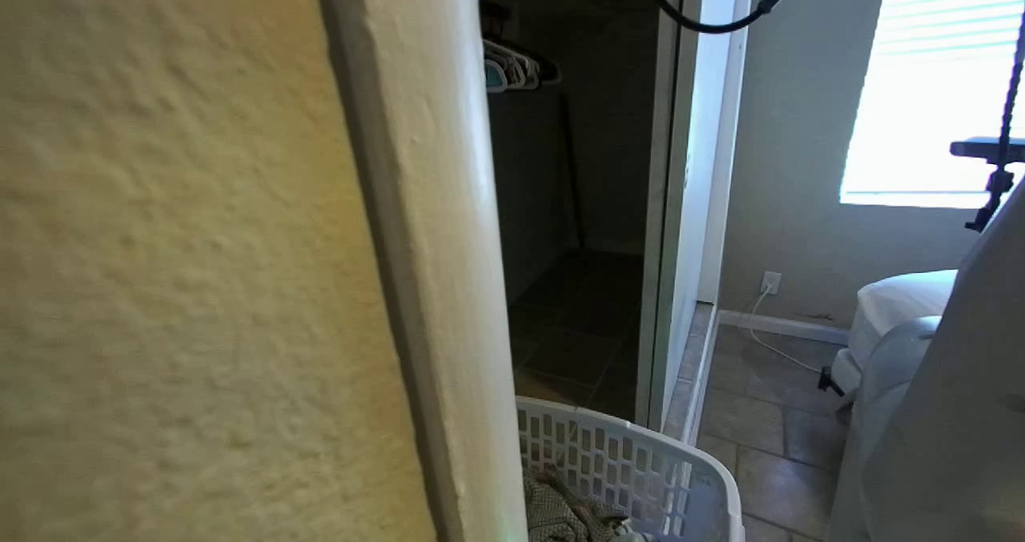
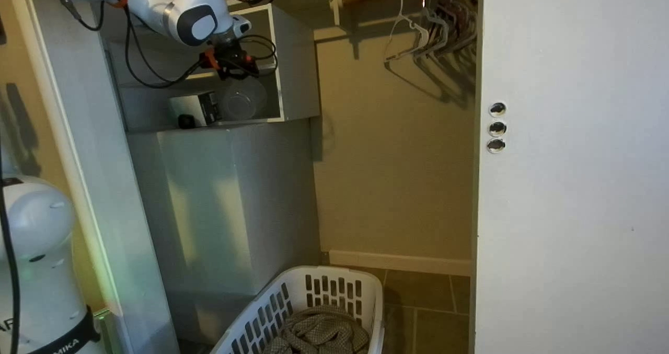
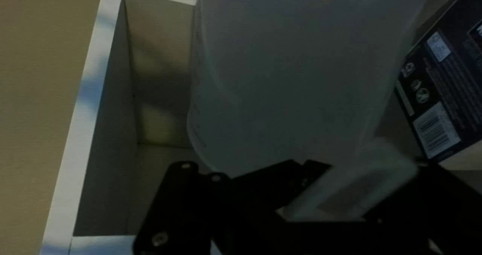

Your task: Move the jar to the above shelf

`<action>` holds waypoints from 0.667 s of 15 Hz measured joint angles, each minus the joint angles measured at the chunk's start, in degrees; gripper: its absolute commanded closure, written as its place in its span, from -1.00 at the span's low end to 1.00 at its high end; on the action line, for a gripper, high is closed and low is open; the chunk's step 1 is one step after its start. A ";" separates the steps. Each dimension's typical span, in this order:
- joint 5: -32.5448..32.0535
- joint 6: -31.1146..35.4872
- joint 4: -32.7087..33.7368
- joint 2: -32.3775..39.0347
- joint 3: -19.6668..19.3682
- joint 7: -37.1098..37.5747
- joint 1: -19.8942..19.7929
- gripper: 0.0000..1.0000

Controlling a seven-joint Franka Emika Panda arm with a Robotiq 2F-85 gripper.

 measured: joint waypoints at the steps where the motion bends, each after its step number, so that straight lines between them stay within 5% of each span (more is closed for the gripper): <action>1: 0.29 0.00 -0.88 -0.81 -0.04 0.00 0.04 1.00; 10: 3.68 3.41 -10.13 -9.34 -2.09 0.20 2.15 1.00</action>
